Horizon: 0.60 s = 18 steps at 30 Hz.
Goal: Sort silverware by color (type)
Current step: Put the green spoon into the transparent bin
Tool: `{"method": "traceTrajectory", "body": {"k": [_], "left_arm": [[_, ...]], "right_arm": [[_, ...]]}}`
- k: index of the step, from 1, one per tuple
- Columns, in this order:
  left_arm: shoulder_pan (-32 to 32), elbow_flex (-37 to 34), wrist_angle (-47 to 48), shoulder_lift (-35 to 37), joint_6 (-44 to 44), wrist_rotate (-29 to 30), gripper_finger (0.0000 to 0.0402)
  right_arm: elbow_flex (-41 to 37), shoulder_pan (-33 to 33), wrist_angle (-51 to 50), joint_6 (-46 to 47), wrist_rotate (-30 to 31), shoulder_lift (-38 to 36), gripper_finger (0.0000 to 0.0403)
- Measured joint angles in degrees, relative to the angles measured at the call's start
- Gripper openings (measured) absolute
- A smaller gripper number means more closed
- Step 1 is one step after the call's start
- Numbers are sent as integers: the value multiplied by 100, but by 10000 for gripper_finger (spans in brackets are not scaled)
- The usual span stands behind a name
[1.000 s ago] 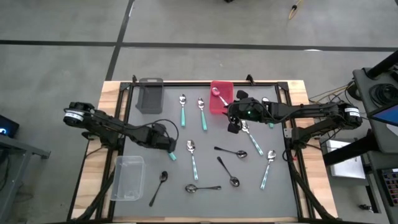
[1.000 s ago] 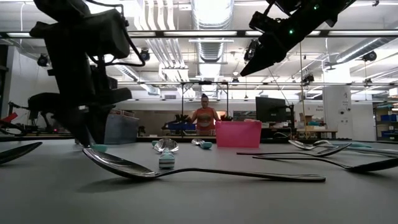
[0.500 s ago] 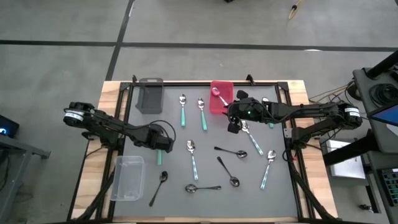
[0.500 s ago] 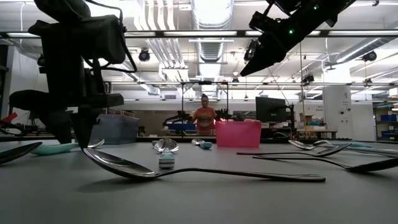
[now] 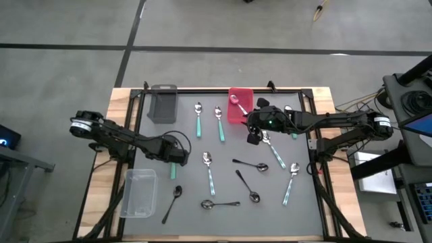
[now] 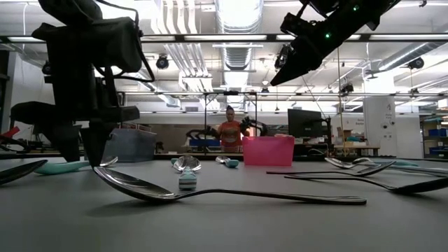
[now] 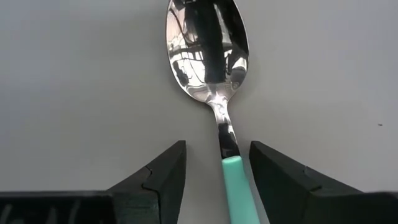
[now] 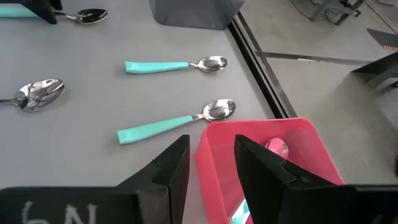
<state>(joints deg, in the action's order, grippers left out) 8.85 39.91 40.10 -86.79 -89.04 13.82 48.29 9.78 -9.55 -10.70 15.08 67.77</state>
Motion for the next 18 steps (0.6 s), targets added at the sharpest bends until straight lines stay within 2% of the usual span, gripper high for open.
{"method": "traceTrajectory", "body": {"k": [5, 11, 16, 18], "left_arm": [[-1, 62, 18, -94, 1, 2, 138], [1, 78, -24, -80, -54, 0, 84], [18, 78, -46, -72, -156, 22, 23], [31, 78, -46, -53, -161, 31, 15]], "right_arm": [[0, 0, -1, -2, 1, 0, 118], [0, 2, -1, -2, 1, 0, 118], [0, 2, -1, -2, 1, 0, 118], [0, 2, -1, -2, 1, 0, 118]]}}
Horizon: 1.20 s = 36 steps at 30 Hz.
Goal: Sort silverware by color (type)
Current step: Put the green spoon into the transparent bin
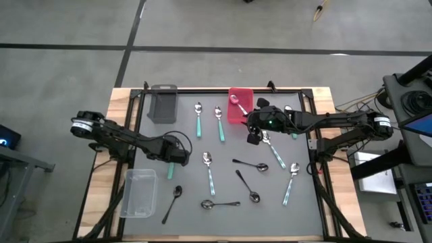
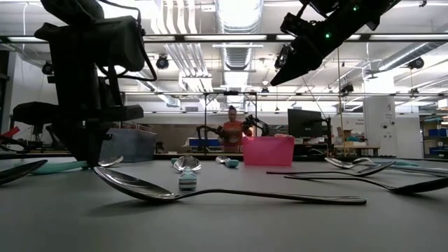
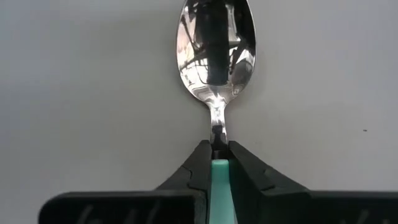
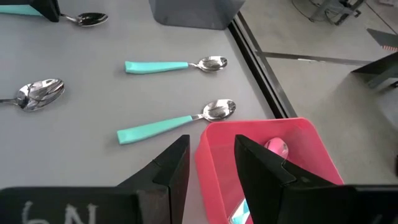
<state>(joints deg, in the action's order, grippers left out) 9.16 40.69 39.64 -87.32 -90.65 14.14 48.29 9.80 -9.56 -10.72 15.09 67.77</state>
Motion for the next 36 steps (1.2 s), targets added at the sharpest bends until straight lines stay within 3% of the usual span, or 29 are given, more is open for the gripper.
{"method": "traceTrajectory", "body": {"k": [7, 12, 18, 23, 29, 36], "left_arm": [[20, 12, 0, 253, 146, -23, 14], [18, 392, 183, 547, 646, -9, 14], [-19, 1435, 1605, 897, 1590, -35, 14], [269, 2407, 2867, 1191, 1648, -127, 14], [1378, 2939, 3783, 1514, 344, -128, 13], [3381, 2853, 3861, 1582, -2100, -652, 13]], "right_arm": [[0, 0, 0, 0, 0, 0, 118], [0, 0, 6, 2, 0, 0, 118], [0, 0, 223, -3, 0, 0, 118], [0, 0, 436, -40, 0, 0, 118], [0, 0, 601, 22, 0, 0, 118], [0, 0, 652, 53, -1, 0, 118]]}}
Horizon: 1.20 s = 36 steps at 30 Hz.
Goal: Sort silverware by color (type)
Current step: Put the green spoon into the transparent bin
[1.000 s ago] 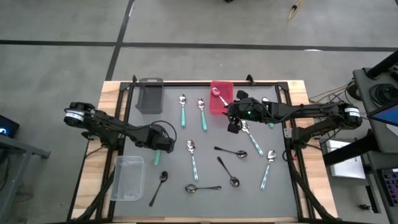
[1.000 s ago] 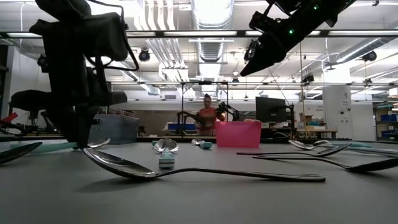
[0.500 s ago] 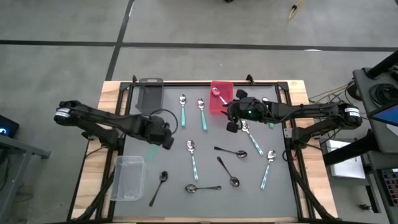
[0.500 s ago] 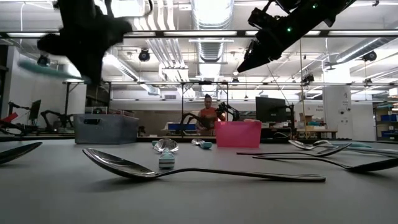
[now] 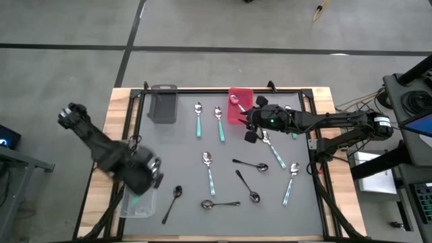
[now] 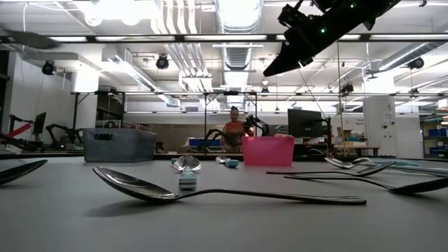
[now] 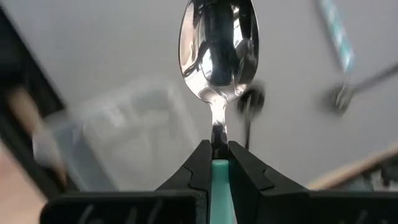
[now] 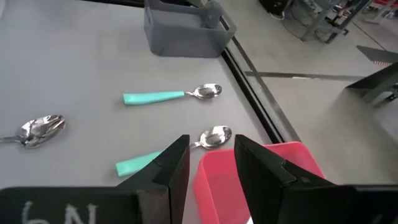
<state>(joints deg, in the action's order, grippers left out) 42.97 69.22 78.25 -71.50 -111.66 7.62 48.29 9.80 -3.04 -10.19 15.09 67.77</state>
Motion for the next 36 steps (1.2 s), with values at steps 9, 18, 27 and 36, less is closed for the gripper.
{"method": "traceTrajectory", "body": {"k": [9, 18, 27, 36], "left_arm": [[1766, 8, -73, -693, -2214, -736, 15], [1760, 8, -30, -1198, -1884, -986, 16], [1695, -1, 159, -1214, -1869, -487, 17], [1675, -396, 284, -1107, -1786, -472, 17]], "right_arm": [[0, 0, 270, 71, -4, 0, 118], [0, 0, 463, -76, -4, 0, 118], [0, 0, 535, -163, -5, 0, 118], [0, 0, 504, -159, -8, 0, 118]]}}
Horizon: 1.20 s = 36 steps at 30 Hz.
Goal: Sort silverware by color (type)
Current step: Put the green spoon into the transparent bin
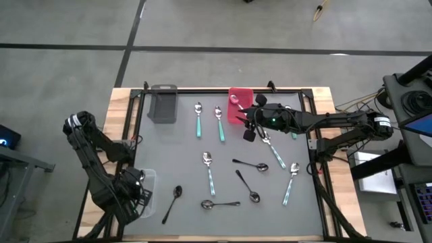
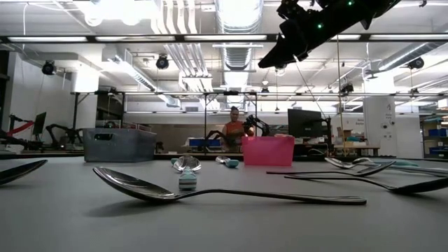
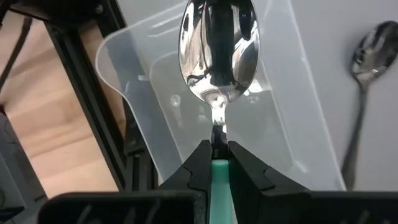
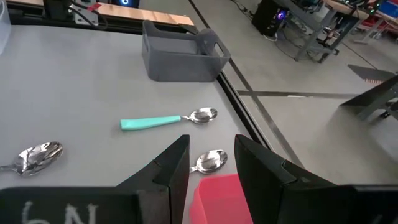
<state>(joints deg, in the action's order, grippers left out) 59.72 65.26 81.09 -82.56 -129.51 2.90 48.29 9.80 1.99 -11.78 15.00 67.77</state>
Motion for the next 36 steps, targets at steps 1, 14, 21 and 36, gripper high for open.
{"method": "traceTrajectory", "body": {"k": [1, 14, 21, 36], "left_arm": [[0, -49, -10, 2, 2, 0, 17], [-56, -579, -575, 11, 148, 85, 17], [-59, -718, -713, 11, 353, -200, 17], [-74, -908, -1050, 11, 772, -192, 17]], "right_arm": [[0, -2, -2, 16, 0, 0, 118], [0, -2, -171, 127, -23, 0, 118], [0, -2, -172, 127, -22, 0, 118], [0, -2, -172, 127, -22, 0, 118]]}}
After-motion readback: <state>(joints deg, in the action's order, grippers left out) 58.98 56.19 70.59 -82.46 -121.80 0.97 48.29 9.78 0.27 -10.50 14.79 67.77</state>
